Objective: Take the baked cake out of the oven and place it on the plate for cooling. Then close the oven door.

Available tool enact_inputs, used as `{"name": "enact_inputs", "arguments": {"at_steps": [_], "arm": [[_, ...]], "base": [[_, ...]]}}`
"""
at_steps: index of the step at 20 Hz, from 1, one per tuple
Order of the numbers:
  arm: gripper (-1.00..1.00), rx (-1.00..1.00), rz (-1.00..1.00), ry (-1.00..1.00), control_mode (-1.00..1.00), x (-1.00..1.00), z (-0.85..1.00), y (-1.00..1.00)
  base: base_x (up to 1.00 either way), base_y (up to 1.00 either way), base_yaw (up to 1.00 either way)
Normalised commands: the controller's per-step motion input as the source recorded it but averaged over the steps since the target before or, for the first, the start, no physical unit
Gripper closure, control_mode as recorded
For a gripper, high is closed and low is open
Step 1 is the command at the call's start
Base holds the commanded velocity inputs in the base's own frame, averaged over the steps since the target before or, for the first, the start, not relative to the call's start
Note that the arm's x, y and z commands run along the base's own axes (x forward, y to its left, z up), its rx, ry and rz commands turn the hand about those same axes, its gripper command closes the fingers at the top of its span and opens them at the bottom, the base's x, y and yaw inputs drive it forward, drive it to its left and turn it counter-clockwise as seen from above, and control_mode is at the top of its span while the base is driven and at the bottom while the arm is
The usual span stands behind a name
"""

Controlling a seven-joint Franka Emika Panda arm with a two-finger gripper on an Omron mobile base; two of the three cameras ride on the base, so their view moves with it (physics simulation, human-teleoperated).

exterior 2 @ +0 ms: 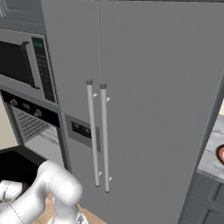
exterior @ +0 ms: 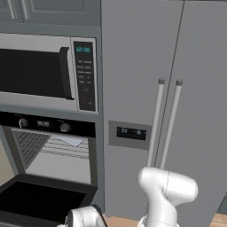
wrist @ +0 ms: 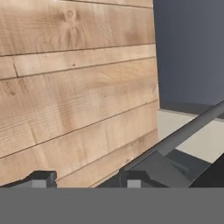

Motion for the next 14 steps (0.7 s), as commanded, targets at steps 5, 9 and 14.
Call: {"name": "enact_inputs", "arguments": {"at_steps": [5, 9, 14], "arm": [[-1.0, -0.07, -0.35, -0.68, -1.0, 0.38, -0.06, 0.01], [-1.0, -0.04, -0.33, -0.72, -1.0, 0.27, -0.05, 0.01], [-1.0, -0.04, -0.3, -0.74, -1.0, 0.2, -0.05, 0.0]], "base": [[0.0, 0.0, 0.0], [0.0, 0.0, 0.0], [0.0, 0.0, 0.0]]}}
